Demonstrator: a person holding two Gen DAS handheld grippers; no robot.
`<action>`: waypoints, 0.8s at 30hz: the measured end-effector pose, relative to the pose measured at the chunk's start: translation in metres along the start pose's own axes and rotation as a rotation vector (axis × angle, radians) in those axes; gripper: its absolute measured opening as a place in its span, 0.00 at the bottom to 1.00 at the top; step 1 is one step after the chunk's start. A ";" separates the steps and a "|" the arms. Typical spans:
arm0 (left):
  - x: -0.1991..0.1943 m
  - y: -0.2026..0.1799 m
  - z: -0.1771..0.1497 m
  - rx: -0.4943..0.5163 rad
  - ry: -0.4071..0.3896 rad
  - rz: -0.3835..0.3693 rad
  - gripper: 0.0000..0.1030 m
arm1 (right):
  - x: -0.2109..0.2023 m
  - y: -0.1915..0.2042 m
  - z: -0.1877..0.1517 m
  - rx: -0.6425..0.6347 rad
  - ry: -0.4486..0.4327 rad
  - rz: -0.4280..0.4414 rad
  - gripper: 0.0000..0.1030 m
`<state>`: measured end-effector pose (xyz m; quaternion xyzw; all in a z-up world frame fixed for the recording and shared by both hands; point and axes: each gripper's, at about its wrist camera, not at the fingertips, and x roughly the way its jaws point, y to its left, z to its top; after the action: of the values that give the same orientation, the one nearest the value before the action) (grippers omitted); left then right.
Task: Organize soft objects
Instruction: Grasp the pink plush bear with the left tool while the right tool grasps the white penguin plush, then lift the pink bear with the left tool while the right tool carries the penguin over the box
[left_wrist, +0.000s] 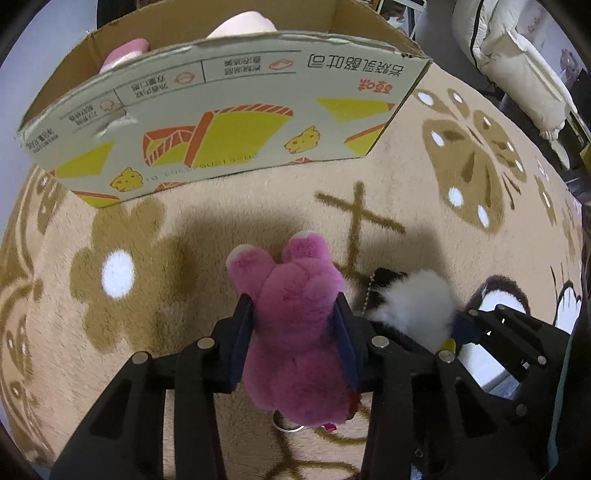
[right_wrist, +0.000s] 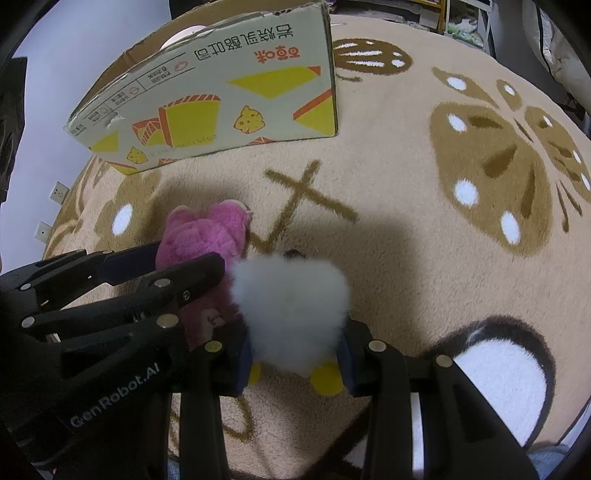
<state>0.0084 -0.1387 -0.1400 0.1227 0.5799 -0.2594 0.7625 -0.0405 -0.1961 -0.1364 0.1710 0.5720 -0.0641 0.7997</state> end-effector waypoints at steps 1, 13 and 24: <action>-0.002 0.000 0.000 0.007 -0.006 0.012 0.37 | 0.000 0.001 0.000 -0.001 -0.003 0.001 0.39; -0.021 0.024 0.008 -0.007 -0.087 0.174 0.35 | -0.012 0.013 0.006 -0.069 -0.093 0.009 0.33; -0.056 0.043 0.010 -0.047 -0.214 0.234 0.33 | -0.037 0.015 0.015 -0.081 -0.237 0.043 0.32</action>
<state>0.0290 -0.0937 -0.0884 0.1430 0.4832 -0.1668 0.8475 -0.0355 -0.1907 -0.0948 0.1423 0.4718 -0.0435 0.8691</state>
